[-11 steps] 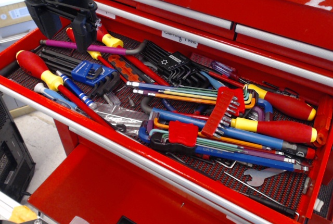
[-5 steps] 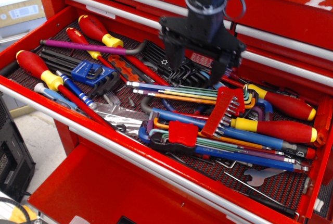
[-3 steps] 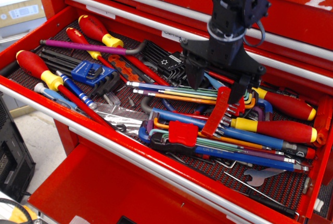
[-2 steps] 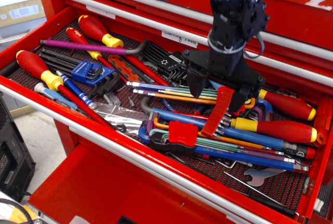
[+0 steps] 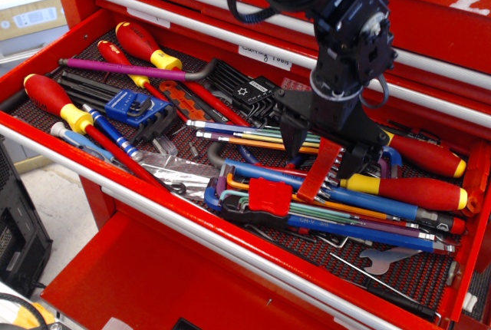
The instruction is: Pick up bit holder
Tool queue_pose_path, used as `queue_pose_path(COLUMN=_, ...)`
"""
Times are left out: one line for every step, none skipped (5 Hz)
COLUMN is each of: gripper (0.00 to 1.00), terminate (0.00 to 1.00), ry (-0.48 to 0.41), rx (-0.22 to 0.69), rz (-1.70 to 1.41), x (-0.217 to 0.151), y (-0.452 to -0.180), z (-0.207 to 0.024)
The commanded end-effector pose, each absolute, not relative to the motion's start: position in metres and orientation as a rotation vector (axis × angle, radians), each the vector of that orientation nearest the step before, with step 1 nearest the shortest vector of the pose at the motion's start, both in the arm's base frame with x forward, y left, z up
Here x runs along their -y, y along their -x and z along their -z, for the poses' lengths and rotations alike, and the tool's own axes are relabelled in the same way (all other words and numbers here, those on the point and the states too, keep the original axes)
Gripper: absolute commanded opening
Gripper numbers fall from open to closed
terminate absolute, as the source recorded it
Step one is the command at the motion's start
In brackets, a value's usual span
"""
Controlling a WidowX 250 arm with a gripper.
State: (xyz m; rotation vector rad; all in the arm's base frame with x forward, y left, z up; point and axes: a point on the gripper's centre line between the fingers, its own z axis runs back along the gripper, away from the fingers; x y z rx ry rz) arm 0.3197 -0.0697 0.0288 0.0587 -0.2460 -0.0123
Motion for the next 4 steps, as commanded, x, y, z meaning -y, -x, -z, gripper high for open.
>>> queue_pose_path(gripper=1.0, terminate=0.0, ry=-0.003, rx=0.276, rz=0.037, x=0.075, y=-0.322, z=-0.034)
queue_pose_path(gripper=1.0, terminate=0.0, ry=0.014, rx=0.279, rz=0.043, x=0.074, y=-0.323, z=-0.024)
queue_pose_path(gripper=1.0, terminate=0.0, ry=0.013, rx=0.284, rz=0.037, x=0.072, y=-0.323, z=-0.016)
queue_pose_path(gripper=1.0, terminate=0.0, ry=0.027, rx=0.291, rz=0.007, x=0.074, y=-0.322, z=-0.004)
